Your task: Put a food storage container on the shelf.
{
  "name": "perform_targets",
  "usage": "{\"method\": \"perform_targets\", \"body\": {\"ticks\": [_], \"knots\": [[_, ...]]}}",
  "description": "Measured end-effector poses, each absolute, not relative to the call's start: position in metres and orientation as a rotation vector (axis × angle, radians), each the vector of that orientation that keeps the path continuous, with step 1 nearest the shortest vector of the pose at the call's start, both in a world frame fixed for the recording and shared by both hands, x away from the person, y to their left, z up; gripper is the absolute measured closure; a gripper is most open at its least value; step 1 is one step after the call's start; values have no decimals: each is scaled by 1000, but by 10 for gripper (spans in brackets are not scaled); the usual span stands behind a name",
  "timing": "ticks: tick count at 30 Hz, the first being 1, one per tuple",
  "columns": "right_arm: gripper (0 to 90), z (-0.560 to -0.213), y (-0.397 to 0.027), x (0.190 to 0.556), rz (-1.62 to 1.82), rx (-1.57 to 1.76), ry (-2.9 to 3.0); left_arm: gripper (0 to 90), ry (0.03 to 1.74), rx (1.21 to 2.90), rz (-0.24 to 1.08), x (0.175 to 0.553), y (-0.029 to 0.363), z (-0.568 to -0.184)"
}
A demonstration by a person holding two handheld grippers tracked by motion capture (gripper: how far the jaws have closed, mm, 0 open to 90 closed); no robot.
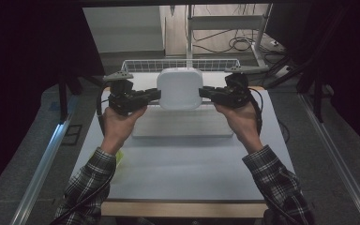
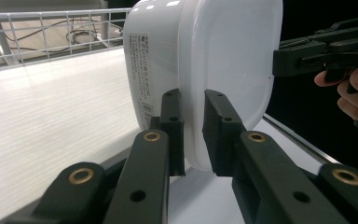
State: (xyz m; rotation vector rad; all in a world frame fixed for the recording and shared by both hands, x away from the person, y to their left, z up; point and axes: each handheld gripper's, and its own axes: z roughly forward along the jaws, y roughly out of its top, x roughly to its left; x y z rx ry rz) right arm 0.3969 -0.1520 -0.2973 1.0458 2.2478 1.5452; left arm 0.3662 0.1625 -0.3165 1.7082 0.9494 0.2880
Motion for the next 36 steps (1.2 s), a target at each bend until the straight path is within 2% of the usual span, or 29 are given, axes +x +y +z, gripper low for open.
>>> {"method": "perform_targets", "body": {"ticks": [11, 28, 32, 36], "knots": [[786, -292, -151, 411, 1541, 1073, 2224, 790, 963, 1717, 281, 385, 161, -312], [783, -303, -153, 429, 1562, 1157, 2236, 766, 1001, 1729, 288, 400, 156, -320], [774, -305, -153, 431, 1579, 1161, 2231, 712, 990, 1725, 328, 399, 153, -321], [706, -306, -151, 431, 1575, 1148, 2206, 650, 959, 1751, 390, 397, 147, -321]]}}
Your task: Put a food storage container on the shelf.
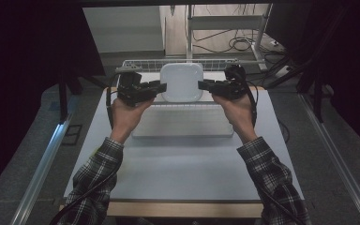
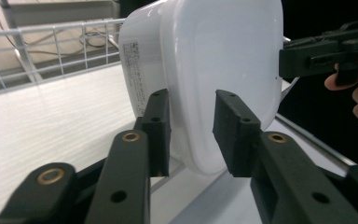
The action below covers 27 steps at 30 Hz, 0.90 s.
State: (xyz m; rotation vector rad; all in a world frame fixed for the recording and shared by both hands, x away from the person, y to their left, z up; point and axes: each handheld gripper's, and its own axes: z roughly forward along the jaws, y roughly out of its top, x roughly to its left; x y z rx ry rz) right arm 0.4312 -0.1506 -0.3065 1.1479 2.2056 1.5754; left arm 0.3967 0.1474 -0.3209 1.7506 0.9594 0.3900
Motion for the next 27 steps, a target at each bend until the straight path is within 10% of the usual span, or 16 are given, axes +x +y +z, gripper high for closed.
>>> {"method": "perform_targets", "body": {"ticks": [27], "knots": [[604, -311, -134, 442, 1459, 1089, 2162, 478, 970, 1797, 519, 408, 133, -328]]}}
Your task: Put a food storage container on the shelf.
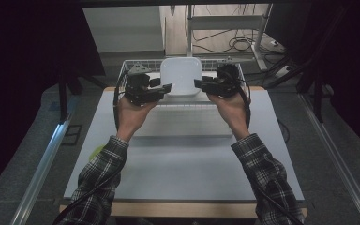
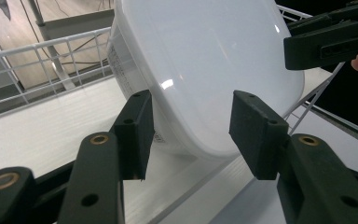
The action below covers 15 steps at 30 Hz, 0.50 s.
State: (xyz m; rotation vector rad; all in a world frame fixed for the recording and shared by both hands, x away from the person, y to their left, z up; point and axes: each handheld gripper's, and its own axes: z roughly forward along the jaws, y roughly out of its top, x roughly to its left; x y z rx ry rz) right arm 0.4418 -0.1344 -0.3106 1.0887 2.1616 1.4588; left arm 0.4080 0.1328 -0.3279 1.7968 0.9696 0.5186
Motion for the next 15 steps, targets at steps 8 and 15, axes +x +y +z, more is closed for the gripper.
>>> {"method": "perform_targets", "body": {"ticks": [8, 15], "knots": [[544, -312, -130, 447, 1415, 1098, 2149, 414, 969, 1786, 509, 414, 132, -327], [540, -313, -130, 448, 1441, 1108, 2156, 386, 974, 1781, 489, 416, 134, -327]]}}
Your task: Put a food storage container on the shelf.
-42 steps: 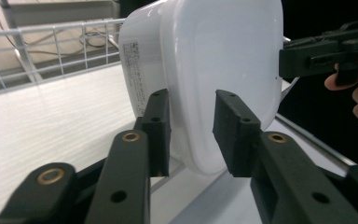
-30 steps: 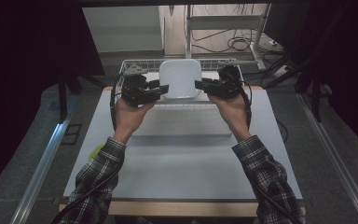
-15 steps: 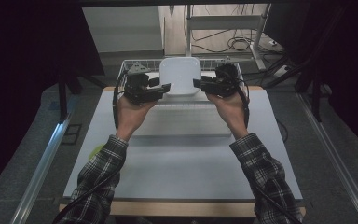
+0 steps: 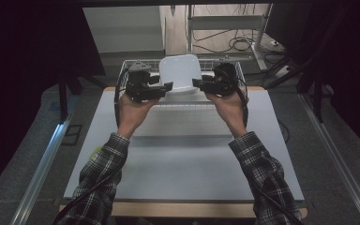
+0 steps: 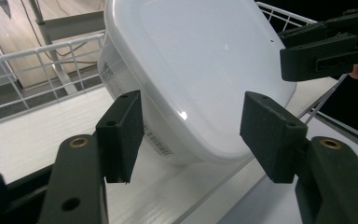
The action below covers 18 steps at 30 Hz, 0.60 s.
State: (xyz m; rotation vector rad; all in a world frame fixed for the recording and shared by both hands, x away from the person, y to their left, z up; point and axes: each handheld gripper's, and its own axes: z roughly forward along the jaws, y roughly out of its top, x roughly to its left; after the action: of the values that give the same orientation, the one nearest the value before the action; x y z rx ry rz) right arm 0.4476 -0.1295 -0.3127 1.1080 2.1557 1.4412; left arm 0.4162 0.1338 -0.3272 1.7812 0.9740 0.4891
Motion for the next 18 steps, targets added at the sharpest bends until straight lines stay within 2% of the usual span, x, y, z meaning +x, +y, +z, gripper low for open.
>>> {"method": "perform_targets", "body": {"ticks": [5, 15, 18], "knots": [[541, -312, -130, 444, 1459, 1102, 2170, 345, 976, 1767, 452, 418, 135, -328], [549, -307, -140, 442, 1505, 1114, 2152, 340, 969, 1769, 398, 421, 148, -327], [549, -309, -140, 444, 1507, 1120, 2157, 256, 1015, 1850, 367, 428, 145, -332]]}}
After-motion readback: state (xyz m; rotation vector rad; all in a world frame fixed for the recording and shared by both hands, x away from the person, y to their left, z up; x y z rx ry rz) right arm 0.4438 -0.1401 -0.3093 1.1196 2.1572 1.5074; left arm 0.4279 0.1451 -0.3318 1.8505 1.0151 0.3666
